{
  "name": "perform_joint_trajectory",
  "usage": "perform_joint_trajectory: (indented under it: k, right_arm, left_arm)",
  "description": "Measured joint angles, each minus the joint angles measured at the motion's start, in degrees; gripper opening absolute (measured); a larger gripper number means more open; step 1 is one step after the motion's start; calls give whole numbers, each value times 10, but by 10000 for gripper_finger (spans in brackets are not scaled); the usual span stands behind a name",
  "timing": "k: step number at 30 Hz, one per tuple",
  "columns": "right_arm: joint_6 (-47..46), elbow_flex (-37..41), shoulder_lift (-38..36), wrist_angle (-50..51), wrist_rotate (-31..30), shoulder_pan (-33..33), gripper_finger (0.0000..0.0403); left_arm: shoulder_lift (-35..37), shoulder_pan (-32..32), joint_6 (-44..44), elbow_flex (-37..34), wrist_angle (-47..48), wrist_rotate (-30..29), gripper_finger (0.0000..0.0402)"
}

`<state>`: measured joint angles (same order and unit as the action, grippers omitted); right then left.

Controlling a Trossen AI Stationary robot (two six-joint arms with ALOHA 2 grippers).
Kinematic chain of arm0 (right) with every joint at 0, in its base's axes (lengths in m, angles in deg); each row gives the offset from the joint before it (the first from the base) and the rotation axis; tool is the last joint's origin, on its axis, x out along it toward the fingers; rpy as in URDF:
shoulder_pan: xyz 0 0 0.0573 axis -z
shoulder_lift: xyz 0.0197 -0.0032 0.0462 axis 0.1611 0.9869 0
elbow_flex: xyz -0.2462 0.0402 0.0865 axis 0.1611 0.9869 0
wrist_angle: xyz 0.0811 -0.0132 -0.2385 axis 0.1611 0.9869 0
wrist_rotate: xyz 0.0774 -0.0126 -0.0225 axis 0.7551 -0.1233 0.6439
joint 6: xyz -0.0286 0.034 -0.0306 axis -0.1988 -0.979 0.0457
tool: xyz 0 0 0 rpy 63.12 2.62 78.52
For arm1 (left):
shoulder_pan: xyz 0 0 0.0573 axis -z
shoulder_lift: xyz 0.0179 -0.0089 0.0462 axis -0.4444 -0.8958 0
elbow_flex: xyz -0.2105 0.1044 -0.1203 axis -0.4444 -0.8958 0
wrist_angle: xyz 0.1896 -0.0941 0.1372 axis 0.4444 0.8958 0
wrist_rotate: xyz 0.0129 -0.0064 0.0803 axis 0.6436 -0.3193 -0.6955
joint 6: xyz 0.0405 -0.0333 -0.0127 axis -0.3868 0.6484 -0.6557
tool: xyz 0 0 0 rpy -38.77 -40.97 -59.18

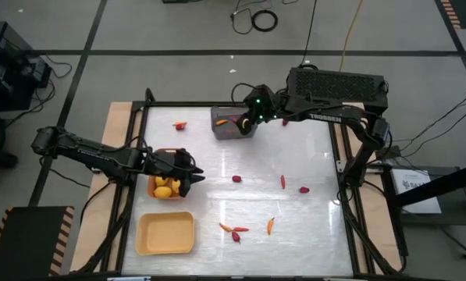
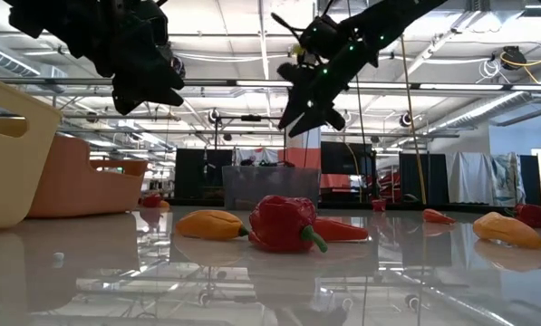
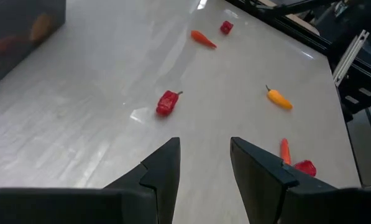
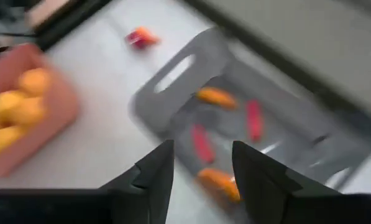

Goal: Sort produce into baskets
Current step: Put the red bell pepper into the black bin

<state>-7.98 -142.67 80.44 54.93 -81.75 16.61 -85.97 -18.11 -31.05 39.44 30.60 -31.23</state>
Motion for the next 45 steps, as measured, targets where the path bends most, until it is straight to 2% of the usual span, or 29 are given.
perform_joint_trajectory:
  k: [3, 7, 13, 18, 27, 37, 45]
  right_arm:
    - [-27, 0, -13, 18, 54, -11, 160]
    - [-50, 0, -31, 56, 104, -43, 156]
    - [-51, 0, -67, 132, 106, -130, 148]
    - [-51, 0, -96, 163, 99, -216, 142]
    - [-86, 0, -112, 202, 60, -378, 132]
    - [-164, 0, -112, 232, -94, -556, 121]
    - [-217, 0, -112, 257, -174, -645, 110]
  left_arm:
    - [0, 0, -1, 0, -1, 1, 148]
    - [0, 1, -36, 0, -6, 36, 148]
    - [-7, 4, -66, 0, -45, 82, 148]
    - [-52, 36, -72, 27, -65, 83, 148]
    - [-213, 89, -85, 126, -61, 70, 148]
    - [-421, 122, -86, 336, -9, 52, 148]
    - [-557, 129, -85, 457, -3, 47, 148]
